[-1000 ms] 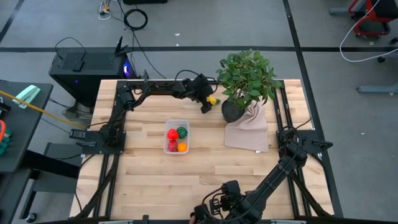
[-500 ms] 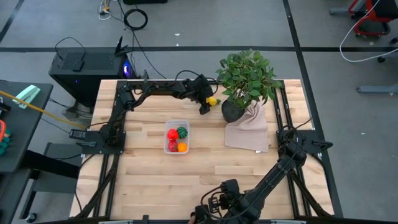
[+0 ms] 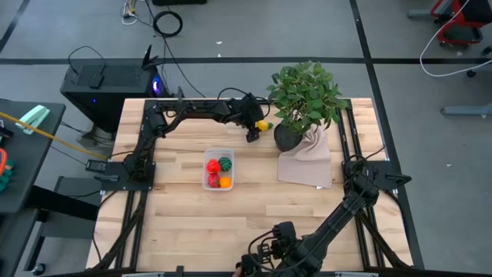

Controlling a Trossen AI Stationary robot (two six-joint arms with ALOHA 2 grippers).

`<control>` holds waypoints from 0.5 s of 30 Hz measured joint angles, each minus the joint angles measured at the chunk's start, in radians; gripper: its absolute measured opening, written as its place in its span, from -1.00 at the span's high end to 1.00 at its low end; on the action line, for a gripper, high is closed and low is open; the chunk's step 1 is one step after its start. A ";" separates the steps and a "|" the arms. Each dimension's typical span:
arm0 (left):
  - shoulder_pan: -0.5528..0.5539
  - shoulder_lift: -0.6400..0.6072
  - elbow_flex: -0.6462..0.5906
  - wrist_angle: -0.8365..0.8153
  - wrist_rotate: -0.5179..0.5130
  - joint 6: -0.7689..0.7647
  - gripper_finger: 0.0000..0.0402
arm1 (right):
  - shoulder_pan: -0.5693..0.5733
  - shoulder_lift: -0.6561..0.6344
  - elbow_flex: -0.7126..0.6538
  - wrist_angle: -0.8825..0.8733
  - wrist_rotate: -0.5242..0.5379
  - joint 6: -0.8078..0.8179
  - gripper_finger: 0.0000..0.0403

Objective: Pick and placing Produce into tupperware
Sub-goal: Put the yellow pineapple into the transparent bin

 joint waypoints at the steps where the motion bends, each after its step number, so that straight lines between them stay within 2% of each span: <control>1: 0.000 0.000 0.000 0.001 0.000 -0.001 -0.27 | 0.000 0.000 0.000 0.000 0.000 0.000 0.75; 6: 0.004 -0.028 -0.001 0.046 0.012 -0.025 -0.05 | 0.000 0.000 0.000 0.000 0.000 0.000 0.75; 9: 0.015 -0.041 0.000 0.059 0.054 -0.026 0.09 | 0.000 0.000 0.000 0.000 0.000 0.000 0.75; 15: 0.034 -0.040 0.000 0.003 0.073 -0.053 0.13 | 0.000 0.000 0.000 0.001 0.000 0.000 0.75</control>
